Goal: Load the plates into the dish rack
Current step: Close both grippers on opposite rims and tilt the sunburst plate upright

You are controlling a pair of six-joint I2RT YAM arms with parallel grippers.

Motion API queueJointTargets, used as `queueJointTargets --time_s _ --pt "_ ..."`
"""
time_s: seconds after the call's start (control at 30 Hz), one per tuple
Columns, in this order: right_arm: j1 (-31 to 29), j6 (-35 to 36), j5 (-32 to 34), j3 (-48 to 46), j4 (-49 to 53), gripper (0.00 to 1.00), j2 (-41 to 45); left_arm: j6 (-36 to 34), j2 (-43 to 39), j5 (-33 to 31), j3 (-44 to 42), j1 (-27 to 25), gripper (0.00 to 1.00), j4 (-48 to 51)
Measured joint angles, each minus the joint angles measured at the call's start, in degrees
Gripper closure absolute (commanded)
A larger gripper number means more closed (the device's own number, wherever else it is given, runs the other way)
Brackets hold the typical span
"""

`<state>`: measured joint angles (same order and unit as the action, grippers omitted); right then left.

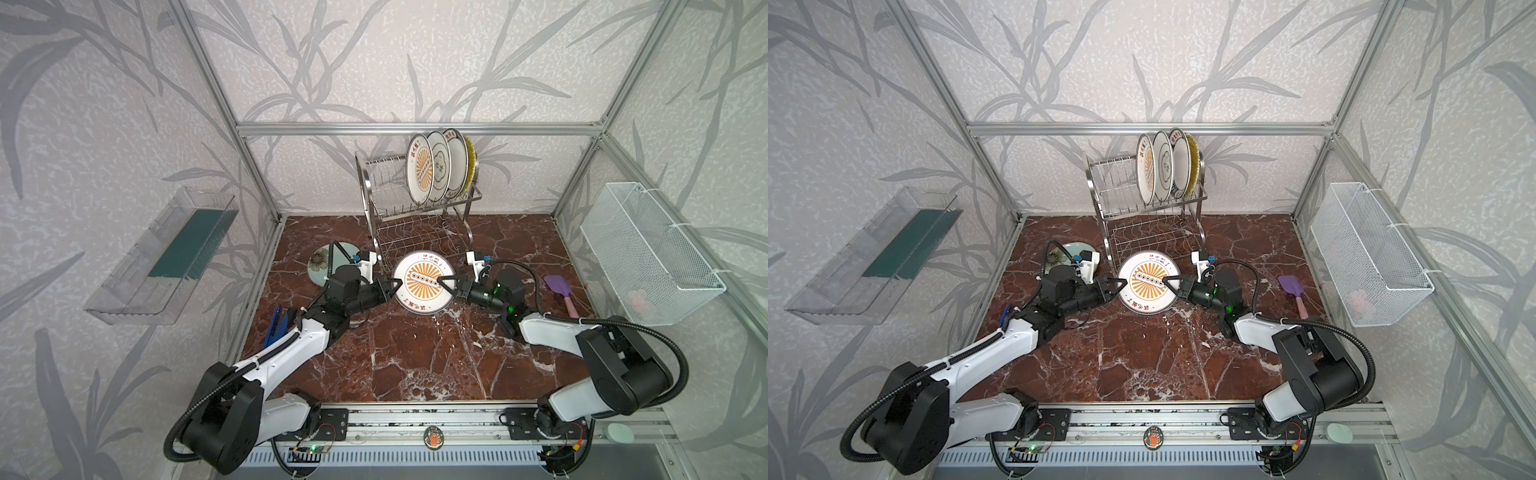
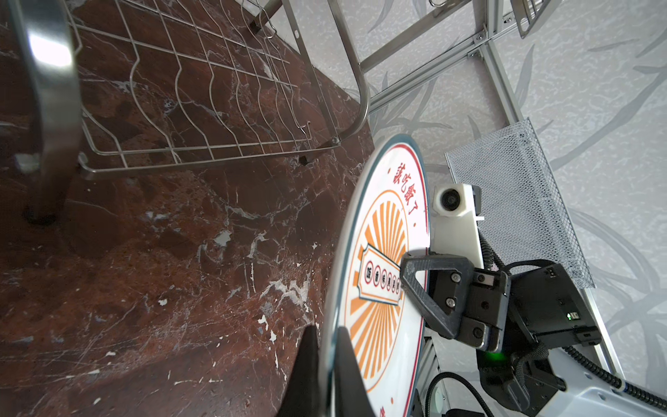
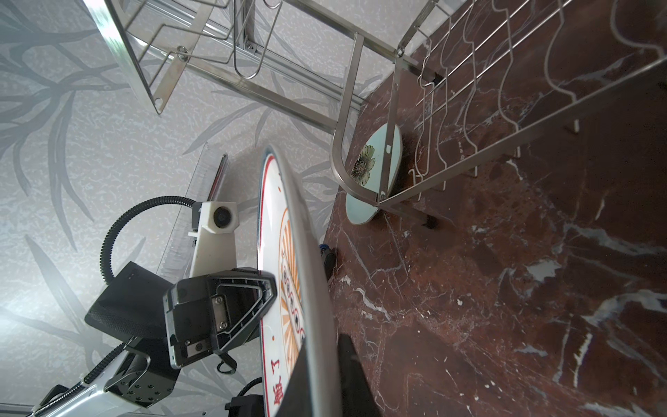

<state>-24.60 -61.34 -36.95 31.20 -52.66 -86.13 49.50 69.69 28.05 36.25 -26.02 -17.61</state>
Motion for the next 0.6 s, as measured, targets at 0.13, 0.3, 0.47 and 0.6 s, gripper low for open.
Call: queueJointTargets --time_s 0.13,0.3,0.47,0.6 --pt "0.02 -0.13 0.02 0.0 -0.02 1.0 0.02 0.17 0.04 0.0 0.0 0.04 1.0 -0.04" --pt "0.02 0.2 0.63 0.0 1.07 1.0 0.87 0.07 0.04 0.04 0.0 0.04 1.0 0.04" --pt "-0.04 1.31 1.11 0.0 3.98 1.0 2.84 -0.11 -0.07 0.13 0.02 -0.02 0.95 0.33" --pt "-0.22 2.97 1.79 0.0 6.75 1.0 4.92 -0.68 -0.39 0.42 0.02 -0.2 0.91 0.96"
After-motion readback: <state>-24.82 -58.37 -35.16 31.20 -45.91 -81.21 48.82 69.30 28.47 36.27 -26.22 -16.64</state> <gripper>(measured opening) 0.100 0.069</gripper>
